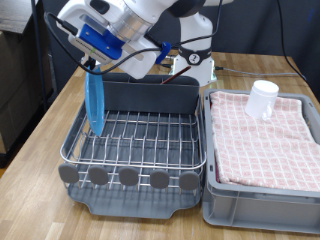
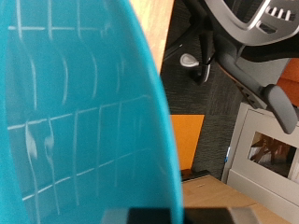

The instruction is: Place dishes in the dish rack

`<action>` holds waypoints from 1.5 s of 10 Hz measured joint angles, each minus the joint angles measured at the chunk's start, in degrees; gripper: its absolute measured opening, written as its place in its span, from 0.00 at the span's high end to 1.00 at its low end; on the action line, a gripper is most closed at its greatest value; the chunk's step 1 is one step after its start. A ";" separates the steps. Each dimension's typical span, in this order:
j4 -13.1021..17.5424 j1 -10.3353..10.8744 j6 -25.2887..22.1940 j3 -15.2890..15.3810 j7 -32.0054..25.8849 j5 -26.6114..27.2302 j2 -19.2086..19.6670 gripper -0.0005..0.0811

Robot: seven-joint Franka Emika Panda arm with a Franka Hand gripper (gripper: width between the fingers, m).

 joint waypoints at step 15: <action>-2.16 0.03 7.96 -1.48 3.85 2.49 4.69 0.68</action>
